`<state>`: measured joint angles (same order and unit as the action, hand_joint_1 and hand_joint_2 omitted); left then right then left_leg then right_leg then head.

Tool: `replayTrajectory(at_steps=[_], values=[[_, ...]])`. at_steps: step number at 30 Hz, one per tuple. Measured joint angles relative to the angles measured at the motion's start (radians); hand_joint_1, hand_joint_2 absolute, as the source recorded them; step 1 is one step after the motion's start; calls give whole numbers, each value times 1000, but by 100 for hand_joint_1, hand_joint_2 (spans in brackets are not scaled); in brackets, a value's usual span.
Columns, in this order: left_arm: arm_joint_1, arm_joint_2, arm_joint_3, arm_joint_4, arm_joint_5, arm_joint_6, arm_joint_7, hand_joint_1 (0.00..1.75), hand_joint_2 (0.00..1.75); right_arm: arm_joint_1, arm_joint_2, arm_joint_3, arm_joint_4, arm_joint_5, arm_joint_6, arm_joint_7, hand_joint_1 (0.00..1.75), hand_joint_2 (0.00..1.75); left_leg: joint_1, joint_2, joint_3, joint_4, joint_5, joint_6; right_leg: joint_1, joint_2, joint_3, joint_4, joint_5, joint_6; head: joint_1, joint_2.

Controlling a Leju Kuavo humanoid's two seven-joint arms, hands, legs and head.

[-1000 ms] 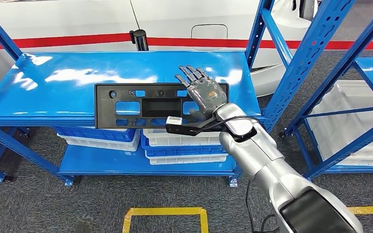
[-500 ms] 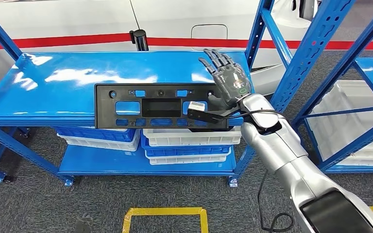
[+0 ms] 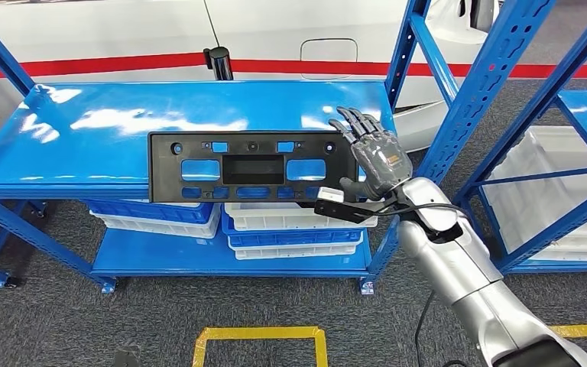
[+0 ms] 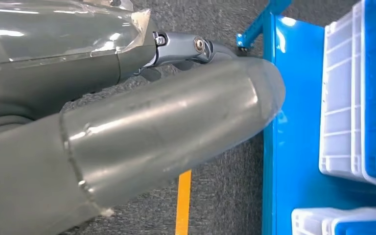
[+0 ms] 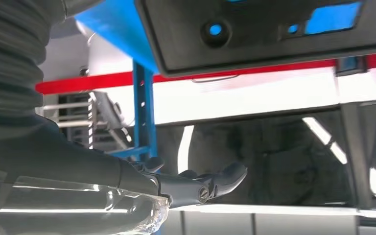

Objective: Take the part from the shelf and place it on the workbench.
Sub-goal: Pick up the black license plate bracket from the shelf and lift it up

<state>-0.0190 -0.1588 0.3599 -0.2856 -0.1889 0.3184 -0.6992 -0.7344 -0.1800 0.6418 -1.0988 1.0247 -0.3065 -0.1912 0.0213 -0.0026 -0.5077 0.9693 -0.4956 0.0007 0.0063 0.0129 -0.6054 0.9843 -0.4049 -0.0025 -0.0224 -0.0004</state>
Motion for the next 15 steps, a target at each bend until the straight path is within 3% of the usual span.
replayTrajectory(at_steps=[15], values=[[3, 1, -1, 4, 10, -4, 0, 0, 0, 110, -90, -25, -174, 23, 37, 21, 0, 175, 0, 0, 0, 0, -1, 2, 0, 0, 0, 0, 0, 0, 0, 0]])
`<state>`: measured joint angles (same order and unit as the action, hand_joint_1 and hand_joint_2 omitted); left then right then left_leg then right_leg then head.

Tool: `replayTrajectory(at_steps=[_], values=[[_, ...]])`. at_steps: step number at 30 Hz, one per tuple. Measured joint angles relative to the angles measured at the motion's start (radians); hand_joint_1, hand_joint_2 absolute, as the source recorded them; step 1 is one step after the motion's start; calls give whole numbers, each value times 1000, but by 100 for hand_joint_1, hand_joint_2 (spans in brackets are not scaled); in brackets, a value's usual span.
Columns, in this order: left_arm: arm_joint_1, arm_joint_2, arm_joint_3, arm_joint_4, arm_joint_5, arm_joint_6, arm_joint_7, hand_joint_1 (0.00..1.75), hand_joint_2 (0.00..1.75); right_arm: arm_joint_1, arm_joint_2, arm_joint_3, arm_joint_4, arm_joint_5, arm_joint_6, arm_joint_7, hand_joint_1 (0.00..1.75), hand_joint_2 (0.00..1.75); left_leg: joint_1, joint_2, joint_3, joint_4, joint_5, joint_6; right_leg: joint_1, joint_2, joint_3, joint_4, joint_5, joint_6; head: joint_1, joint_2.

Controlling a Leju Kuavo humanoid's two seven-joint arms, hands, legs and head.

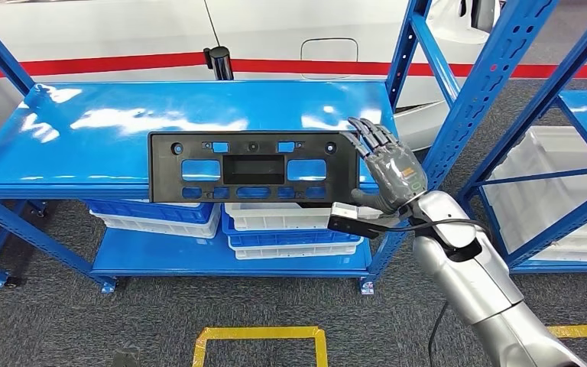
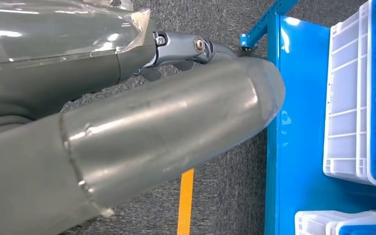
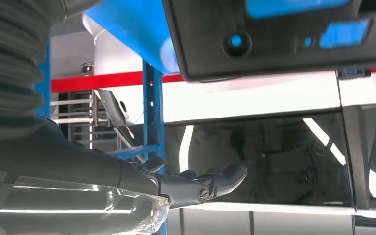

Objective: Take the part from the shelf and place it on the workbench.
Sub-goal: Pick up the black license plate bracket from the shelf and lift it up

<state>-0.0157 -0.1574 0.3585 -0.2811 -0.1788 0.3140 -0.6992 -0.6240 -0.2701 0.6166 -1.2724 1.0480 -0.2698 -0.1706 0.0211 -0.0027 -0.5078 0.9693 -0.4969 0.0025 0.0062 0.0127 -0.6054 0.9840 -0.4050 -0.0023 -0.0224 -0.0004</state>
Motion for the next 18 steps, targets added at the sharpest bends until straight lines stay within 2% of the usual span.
replayTrajectory(at_steps=[8, 18], values=[[0, 2, -4, 2, 2, -2, 0, 0, 0, 95, -13, -3, -44, 70, -39, 37, 0, 175, 0, 0, 0, 0, 0, 0, 0, 0, 0, 0, 0, 0, 0, 0], [0, 2, -9, 4, 12, 11, 0, 0, 0, 191, 12, -5, -74, 139, -58, 56, 0, 175, 0, 0, -1, 0, 0, 0, 0, 0, 0, 0, 0, 0, 0, 0]])
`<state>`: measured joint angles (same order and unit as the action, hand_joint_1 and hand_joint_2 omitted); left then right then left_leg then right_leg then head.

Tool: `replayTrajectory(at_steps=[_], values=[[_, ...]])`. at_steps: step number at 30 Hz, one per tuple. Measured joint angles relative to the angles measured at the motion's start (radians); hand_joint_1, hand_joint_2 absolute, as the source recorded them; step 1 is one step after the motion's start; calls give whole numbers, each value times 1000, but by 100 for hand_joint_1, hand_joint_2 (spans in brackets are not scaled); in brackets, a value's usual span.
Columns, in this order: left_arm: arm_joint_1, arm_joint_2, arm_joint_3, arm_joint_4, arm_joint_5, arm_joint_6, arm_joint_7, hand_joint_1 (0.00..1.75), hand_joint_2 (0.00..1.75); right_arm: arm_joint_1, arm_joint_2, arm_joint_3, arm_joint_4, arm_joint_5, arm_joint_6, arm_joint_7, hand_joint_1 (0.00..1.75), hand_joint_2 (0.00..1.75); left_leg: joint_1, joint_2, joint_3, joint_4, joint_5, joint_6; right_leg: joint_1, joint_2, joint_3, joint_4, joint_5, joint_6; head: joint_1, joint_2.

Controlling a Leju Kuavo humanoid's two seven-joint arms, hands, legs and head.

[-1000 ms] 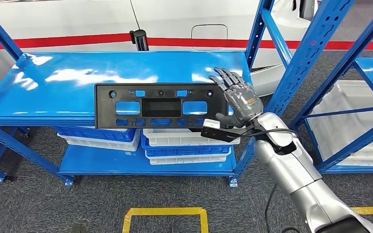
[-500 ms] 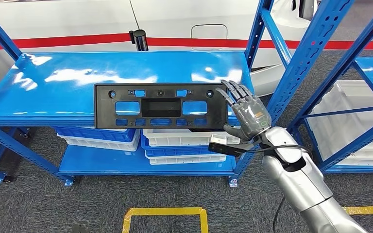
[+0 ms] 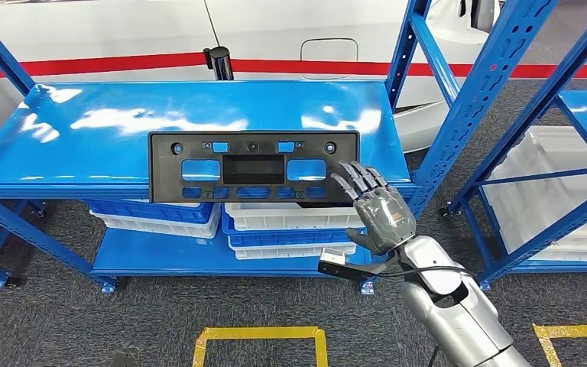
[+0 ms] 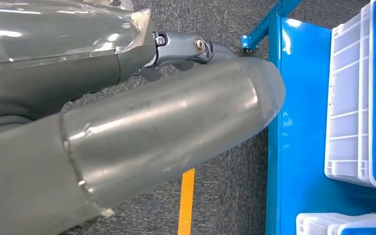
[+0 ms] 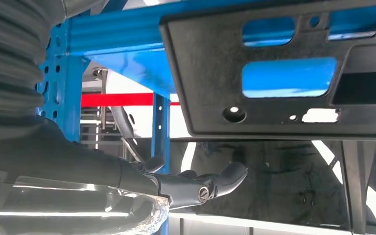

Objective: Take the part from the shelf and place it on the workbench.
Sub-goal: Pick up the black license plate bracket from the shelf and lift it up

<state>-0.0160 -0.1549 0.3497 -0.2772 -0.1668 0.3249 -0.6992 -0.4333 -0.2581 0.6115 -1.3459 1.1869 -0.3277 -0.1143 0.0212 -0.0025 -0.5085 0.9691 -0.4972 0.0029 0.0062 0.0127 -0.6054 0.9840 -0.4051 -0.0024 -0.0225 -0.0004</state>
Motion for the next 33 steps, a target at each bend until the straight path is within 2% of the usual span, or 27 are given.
replayTrajectory(at_steps=[5, 14, 21, 33], values=[[0, 0, 0, 2, 2, 3, 0, 0, 0, 23, 16, 1, -7, 45, -17, 12, 0, 175, 0, 0, 0, 0, 0, 0, 0, 0, 0, 0, 0, 0, 0, 0], [-2, 0, 0, 3, 10, 16, 0, 0, 0, 75, 75, 16, 3, 138, -128, 22, 0, 175, 0, 0, 0, 0, 0, 0, 0, 0, 0, 0, 0, 0, 0, 0], [-2, 0, 0, 3, 12, 31, 0, 0, 0, 109, 125, 30, 52, 275, -291, 85, 0, 175, 0, 0, 0, 0, 0, 0, 0, 0, 0, 0, 0, 0, 0, 0], [-3, 0, 0, 3, 12, 33, 0, 0, 0, 120, 171, 37, 112, 322, -320, 120, 0, 175, 0, 0, 0, 0, 0, 0, 0, 0, 0, 0, 0, 0, 0, 0]])
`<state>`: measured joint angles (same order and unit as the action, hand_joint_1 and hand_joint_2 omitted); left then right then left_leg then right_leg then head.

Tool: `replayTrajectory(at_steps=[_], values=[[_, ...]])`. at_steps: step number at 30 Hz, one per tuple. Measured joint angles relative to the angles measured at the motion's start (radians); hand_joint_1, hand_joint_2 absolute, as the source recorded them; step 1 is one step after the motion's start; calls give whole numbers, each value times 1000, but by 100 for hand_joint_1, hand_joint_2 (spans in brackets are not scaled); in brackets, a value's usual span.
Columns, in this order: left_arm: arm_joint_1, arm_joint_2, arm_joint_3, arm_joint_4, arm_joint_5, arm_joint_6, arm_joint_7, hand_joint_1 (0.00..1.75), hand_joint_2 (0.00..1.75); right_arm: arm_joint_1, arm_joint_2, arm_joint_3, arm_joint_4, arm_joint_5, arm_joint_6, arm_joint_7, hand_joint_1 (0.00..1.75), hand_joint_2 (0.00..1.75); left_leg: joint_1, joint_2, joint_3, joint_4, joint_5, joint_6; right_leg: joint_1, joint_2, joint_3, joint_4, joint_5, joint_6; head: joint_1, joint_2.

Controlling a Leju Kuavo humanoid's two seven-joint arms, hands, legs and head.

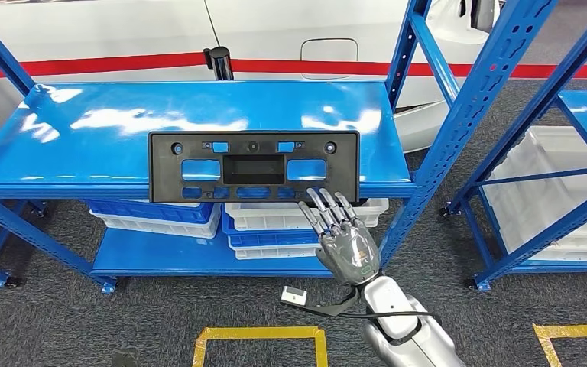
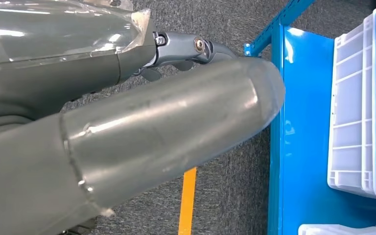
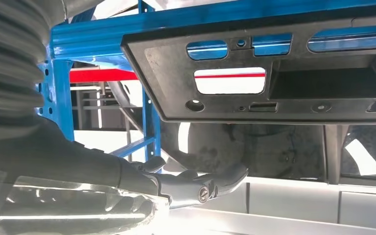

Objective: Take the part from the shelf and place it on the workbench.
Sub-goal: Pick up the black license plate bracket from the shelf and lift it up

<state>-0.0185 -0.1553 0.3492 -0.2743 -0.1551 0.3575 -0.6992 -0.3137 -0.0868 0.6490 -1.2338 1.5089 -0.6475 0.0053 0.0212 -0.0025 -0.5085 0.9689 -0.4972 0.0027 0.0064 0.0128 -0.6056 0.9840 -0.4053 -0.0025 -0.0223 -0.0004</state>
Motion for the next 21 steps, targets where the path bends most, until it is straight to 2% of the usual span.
replayTrajectory(at_steps=[9, 21], values=[[0, 0, -8, 0, -4, -10, 0, 0, 0, 21, 46, 2, 59, 58, -31, 57, 0, 175, 0, 0, 0, 0, 0, 0, 0, 0, 0, 0, 0, 0, 0, 0], [0, 0, -13, 0, -1, 2, 0, 0, 0, 12, 85, 45, 114, 63, -40, 161, 0, 175, 0, 0, 0, 0, 0, 0, 0, 0, 0, 0, 0, 0, 0, 0]])
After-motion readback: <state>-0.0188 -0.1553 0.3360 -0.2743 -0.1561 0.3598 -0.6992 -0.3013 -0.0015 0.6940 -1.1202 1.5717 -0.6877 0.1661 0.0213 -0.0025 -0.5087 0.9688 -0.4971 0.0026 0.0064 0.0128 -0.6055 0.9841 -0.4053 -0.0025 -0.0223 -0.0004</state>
